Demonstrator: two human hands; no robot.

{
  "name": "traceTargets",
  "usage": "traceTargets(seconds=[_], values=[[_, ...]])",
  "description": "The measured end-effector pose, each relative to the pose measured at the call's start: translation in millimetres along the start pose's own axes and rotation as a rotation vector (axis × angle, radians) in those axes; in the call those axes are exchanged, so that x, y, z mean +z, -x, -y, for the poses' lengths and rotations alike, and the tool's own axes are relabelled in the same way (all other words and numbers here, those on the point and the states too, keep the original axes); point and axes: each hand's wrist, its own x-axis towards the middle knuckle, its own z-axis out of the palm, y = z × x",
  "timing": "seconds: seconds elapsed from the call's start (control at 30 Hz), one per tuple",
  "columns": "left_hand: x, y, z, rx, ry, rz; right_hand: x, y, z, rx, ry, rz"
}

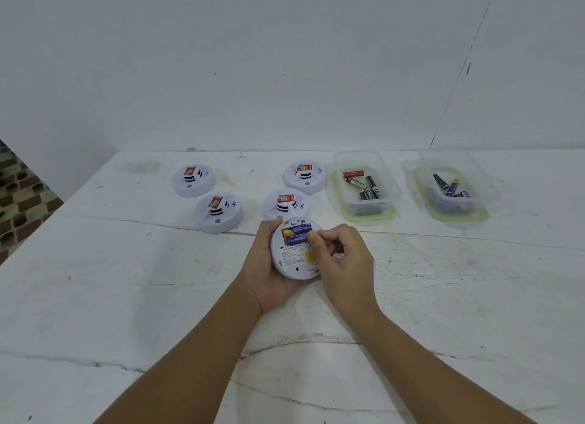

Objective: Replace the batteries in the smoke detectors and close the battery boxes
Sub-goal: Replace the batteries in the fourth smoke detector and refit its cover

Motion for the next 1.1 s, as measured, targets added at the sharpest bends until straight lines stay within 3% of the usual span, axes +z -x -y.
traceTargets(seconds=[0.3,1.1], values=[[0.3,3.4,1.6,0.005,-0.016,-0.024,3.0,2.2,-3.0,-0.012,0.004,0.002],[8.3,8.6,3.5,0.02,0.009,-0.028,7.0,3.9,-10.9,-0.287,0.23,0.025]])
